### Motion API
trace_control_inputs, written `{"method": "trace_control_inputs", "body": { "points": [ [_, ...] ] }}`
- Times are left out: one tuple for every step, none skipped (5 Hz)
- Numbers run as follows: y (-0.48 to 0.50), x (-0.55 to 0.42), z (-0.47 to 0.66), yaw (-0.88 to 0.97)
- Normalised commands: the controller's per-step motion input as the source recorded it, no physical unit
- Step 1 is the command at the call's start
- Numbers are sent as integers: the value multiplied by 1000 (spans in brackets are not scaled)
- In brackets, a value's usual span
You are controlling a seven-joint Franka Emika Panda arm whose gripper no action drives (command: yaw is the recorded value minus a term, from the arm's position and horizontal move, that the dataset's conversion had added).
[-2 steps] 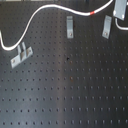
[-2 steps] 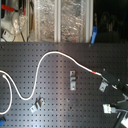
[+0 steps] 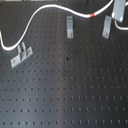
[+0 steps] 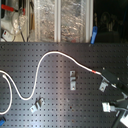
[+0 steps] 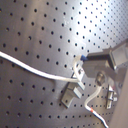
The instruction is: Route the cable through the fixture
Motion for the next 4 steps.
{"method": "trace_control_inputs", "body": {
  "points": [
    [-147, -208, 316, 49],
    [-1, 2, 86, 20],
    [15, 8, 69, 0],
    [235, 142, 0, 0]
  ]
}}
